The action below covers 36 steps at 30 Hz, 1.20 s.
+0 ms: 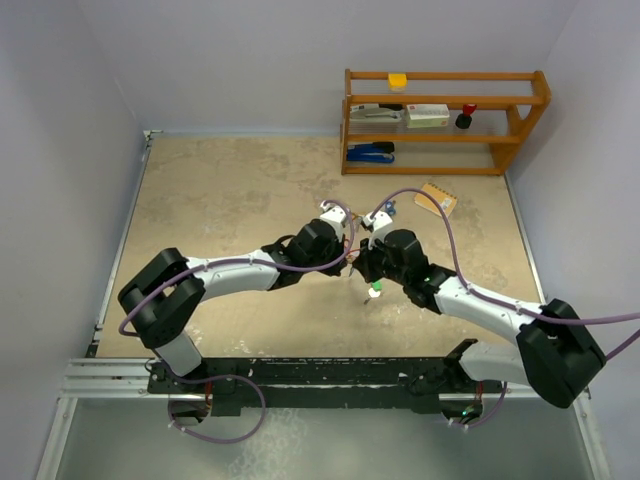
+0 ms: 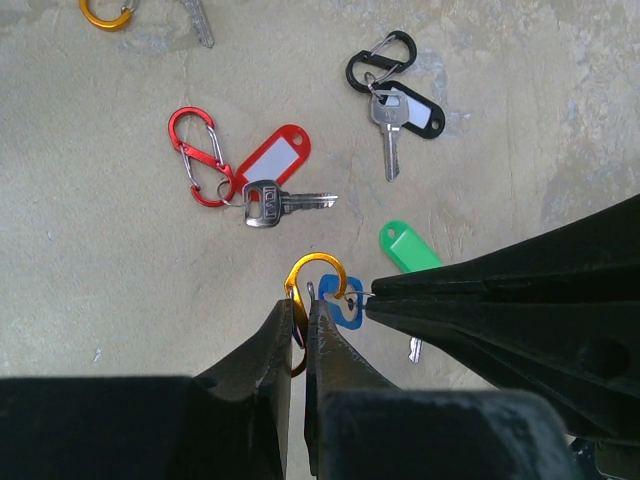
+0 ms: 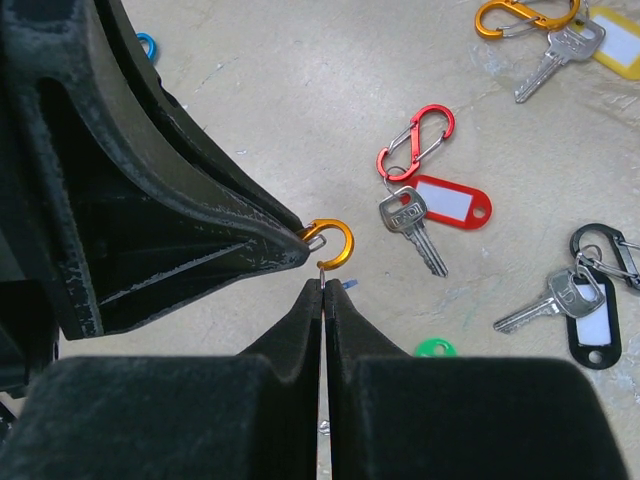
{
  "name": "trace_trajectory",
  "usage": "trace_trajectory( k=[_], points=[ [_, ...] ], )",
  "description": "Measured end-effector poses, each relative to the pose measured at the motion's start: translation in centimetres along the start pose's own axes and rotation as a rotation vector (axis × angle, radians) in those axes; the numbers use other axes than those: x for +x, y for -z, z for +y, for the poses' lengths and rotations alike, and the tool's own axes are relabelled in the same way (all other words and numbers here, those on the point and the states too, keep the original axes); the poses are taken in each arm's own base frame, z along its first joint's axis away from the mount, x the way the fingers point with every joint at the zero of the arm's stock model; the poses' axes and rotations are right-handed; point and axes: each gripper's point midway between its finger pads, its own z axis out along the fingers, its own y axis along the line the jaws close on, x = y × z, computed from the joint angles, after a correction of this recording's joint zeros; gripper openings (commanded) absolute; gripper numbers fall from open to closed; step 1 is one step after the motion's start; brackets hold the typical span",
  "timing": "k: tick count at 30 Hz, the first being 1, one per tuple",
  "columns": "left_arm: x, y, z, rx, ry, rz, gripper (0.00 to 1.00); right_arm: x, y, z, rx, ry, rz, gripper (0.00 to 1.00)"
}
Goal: Put the keys on the keyring
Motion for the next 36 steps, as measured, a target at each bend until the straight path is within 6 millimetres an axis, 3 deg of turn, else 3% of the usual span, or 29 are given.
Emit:
trace_trajectory(
  k=[36],
  points=[
    [0.15,-0.08,-1.0,0.041,-0.032,0.009,0.0,0.3,-0.49,-0.58,0.035,0.004,0.005,0.0]
  ],
)
